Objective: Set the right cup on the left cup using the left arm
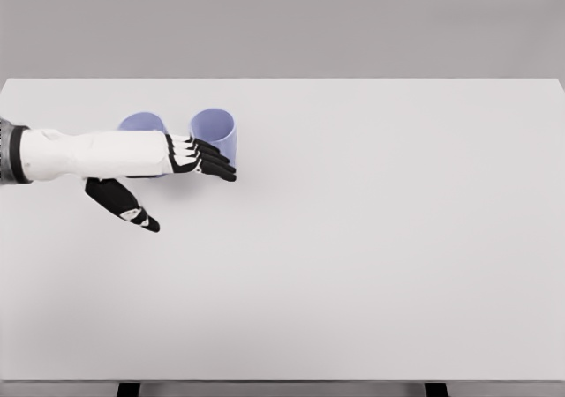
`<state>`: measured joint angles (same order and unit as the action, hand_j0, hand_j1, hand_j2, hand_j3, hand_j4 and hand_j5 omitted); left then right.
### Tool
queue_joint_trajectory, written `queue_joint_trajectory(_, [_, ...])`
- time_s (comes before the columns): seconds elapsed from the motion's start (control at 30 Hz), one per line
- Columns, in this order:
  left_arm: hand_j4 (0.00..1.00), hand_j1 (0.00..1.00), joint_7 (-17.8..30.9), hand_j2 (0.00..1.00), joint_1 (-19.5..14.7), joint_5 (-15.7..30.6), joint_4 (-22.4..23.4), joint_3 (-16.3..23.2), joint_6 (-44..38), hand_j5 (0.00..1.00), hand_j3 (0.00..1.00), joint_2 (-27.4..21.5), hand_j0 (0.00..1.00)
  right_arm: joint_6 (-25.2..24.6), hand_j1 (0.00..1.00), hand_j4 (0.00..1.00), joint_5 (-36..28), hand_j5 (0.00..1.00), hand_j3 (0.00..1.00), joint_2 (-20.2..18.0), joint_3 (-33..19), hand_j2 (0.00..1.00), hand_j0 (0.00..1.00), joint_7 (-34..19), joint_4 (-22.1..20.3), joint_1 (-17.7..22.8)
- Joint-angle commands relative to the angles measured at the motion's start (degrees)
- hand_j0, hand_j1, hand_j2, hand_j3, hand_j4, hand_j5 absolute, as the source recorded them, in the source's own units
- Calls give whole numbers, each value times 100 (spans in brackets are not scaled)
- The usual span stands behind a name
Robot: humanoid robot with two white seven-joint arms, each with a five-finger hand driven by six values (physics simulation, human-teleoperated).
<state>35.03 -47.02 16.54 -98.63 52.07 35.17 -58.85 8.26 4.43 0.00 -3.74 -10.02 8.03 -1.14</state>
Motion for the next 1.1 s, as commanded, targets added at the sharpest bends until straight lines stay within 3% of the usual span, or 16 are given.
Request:
queue_joint_trajectory(0.0, [100, 100, -3, 100, 0, 86, 11, 128, -17, 100, 100, -12, 100, 0, 100, 100, -3, 100, 100, 0, 13, 100, 100, 0, -3, 0])
queue_joint_trajectory(0.07, [100, 100, -3, 100, -176, 59, 19, 128, -17, 100, 100, 32, 100, -9, 100, 100, -21, 100, 100, 0, -13, 100, 100, 0, 76, 53])
queue_joint_trajectory(0.17, [100, 100, -3, 100, -738, 77, 11, 119, -17, 100, 100, 155, 100, 0, 100, 100, -12, 100, 100, 0, 4, 100, 100, 0, 23, 35])
queue_joint_trajectory(0.23, [100, 100, -3, 100, -818, -2, 151, 119, -17, 100, 100, 488, 100, 0, 100, 100, -12, 100, 100, 0, -13, 100, 100, 0, 58, 35])
queue_joint_trajectory(0.33, [100, 100, -3, 100, -967, -99, 731, 128, -17, 100, 100, 840, 100, 0, 100, 100, -12, 100, 100, 0, 13, 100, 100, 0, 67, 35])
queue_joint_trajectory(0.4, [100, 100, -3, 100, -1134, -108, 1486, 163, -17, 100, 100, 1358, 100, 0, 100, 100, -12, 100, 100, 0, -4, 100, 100, 0, 67, 35])
queue_joint_trajectory(0.47, [100, 100, -3, 100, -1257, -116, 1865, 251, -17, 100, 100, 1517, 100, 0, 100, 100, -12, 100, 100, 0, -4, 100, 100, 0, 67, 35])
queue_joint_trajectory(0.53, [100, 100, -3, 100, -1257, -301, 2234, 260, -17, 100, 100, 1780, 100, 0, 100, 100, -12, 100, 100, 0, 4, 100, 100, 0, 67, 35])
queue_joint_trajectory(0.6, [100, 100, -3, 100, -1257, -433, 2384, 584, -17, 100, 100, 1869, 100, 0, 100, 100, -12, 100, 100, 0, 4, 100, 100, 0, 67, 35])
queue_joint_trajectory(1.07, [100, 100, -3, 100, -1204, -591, 3148, 620, -17, 100, 100, 2088, 100, 0, 100, 100, -12, 100, 100, 0, -4, 100, 100, 0, 67, 35])
